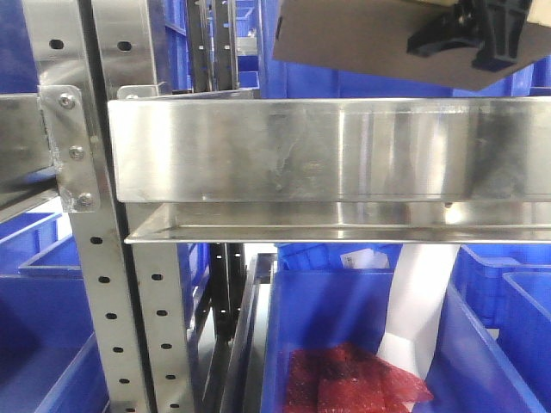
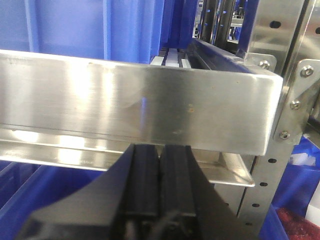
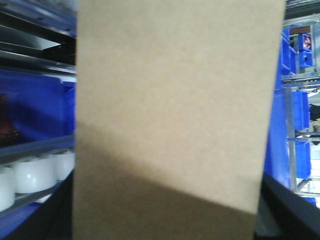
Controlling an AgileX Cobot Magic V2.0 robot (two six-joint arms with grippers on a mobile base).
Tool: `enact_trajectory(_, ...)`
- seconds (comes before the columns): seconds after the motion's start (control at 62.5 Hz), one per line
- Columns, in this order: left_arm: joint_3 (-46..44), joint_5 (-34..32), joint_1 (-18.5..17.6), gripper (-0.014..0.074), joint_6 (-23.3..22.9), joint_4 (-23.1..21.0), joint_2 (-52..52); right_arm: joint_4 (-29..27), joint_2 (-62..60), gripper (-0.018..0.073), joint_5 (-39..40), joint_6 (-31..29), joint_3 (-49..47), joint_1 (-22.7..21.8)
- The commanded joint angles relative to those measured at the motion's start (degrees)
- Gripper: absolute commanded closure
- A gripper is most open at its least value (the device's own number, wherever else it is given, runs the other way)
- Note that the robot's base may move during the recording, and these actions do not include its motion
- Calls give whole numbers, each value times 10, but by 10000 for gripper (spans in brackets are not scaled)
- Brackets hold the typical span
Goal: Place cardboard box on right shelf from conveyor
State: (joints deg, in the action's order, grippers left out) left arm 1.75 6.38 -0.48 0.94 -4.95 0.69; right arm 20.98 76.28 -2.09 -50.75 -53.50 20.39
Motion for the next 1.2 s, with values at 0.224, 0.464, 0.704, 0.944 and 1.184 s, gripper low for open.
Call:
enact_trajectory(0.224, -2, -48, -2, 715, -3, -3, 6, -2, -41, -14, 61, 11, -22, -2)
enact_trajectory(0.464, -2, -48, -2, 715, -3, -3, 6, -21, -42, -66, 57, 24, -22, -2)
enact_trajectory(0.704, -2, -48, -2, 715, -3, -3, 6, -21, -52, -77, 49, 25, -22, -2)
enact_trajectory(0.944, -2, -48, -2, 715, -3, -3, 6, -21, -60, -77, 18, 26, -22, 0)
enact_trajectory(1.184, -2, -48, -2, 715, -3, -3, 6, -21, -60, -74, 12, 28, -22, 32)
